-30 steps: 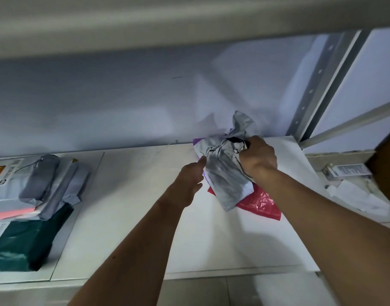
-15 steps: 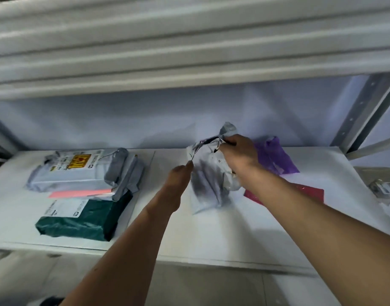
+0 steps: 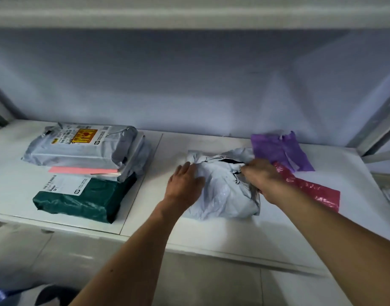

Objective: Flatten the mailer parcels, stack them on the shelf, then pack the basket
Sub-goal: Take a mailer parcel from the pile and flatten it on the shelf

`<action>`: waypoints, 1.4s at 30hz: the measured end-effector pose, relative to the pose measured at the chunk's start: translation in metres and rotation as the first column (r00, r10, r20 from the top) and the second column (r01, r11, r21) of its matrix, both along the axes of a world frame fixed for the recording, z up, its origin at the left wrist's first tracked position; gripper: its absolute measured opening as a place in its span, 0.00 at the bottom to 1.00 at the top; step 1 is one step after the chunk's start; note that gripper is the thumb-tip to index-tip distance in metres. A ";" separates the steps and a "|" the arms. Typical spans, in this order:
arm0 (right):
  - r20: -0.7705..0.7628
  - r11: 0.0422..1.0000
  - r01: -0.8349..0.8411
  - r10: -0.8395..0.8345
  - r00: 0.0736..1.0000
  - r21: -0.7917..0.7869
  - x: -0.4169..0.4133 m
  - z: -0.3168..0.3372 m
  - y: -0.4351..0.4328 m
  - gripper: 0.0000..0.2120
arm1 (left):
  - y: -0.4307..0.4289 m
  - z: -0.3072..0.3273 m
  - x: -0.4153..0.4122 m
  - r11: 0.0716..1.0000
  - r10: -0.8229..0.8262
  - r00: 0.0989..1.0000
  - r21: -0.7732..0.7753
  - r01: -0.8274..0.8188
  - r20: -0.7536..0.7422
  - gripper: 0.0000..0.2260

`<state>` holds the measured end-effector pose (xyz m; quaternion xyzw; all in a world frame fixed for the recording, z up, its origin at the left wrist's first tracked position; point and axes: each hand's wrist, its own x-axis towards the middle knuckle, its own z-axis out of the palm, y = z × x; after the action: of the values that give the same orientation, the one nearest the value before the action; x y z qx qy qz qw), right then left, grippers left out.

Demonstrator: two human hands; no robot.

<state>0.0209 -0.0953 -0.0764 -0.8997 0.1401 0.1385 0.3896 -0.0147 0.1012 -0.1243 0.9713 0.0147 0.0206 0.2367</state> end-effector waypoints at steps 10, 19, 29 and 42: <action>0.474 0.709 -0.346 0.682 0.557 -0.614 -0.014 -0.008 0.061 0.20 | -0.025 -0.036 -0.010 0.927 -0.162 0.976 0.318 0.200 -0.142 0.29; 0.169 0.678 -0.559 0.695 0.699 -0.476 -0.039 -0.068 0.062 0.28 | -0.009 -0.034 -0.031 0.882 -0.151 0.972 0.419 0.214 -0.179 0.32; 0.006 0.651 -0.527 0.633 0.774 -0.546 -0.038 -0.075 0.002 0.32 | 0.015 -0.024 -0.050 0.926 -0.127 0.983 0.340 0.166 -0.133 0.33; 0.127 0.610 -0.545 0.725 0.677 -0.575 -0.048 -0.032 0.037 0.21 | 0.030 -0.012 -0.040 0.995 0.029 0.994 0.100 -0.018 -0.107 0.21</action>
<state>-0.0268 -0.0587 -0.1089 -0.9655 -0.2351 0.0681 0.0888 -0.0543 0.1310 -0.1362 0.9812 0.0377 -0.0284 0.1871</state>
